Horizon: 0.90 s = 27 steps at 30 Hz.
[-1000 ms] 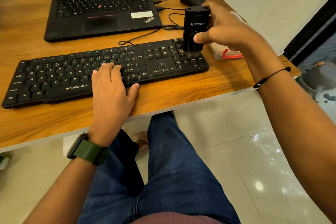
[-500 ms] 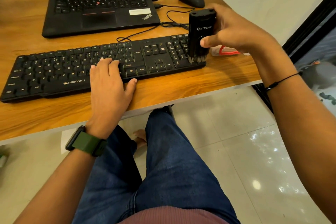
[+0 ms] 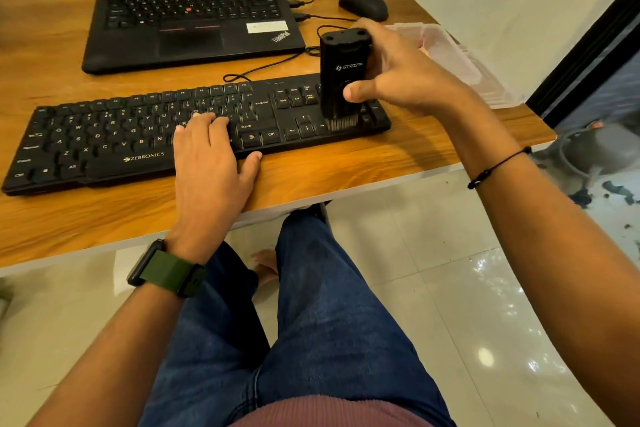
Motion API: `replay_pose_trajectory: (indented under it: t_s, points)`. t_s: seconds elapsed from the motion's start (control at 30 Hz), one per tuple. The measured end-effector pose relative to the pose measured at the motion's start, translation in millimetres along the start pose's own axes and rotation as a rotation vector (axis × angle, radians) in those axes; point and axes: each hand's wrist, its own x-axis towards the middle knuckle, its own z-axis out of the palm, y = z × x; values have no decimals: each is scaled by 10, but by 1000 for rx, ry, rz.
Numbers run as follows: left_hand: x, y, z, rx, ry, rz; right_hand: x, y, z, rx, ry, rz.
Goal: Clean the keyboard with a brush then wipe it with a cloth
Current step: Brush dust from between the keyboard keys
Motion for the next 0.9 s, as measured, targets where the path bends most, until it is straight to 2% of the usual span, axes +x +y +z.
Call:
replay_pose_trajectory:
  t_s: [0.13,0.27,0.43,0.53,0.67,0.9]
  points:
    - [6,6,-10,3,-7,-17,58,-35,-130,15,106,2]
    - [9,18,-12,-9,-14,-24,66,-19,9,6,45,47]
    - [3,19,-19,-32,-3,-34,158,-132,288,16,-6,-30]
    - [-4,24,-25,-53,-1,-46,279,-225,287,108,74,-50]
    - [-8,32,-25,-66,7,-52,601,-366,407,36,171,-72]
    - [-6,22,-30,-63,-3,-61,936,-352,662,-146,119,-80]
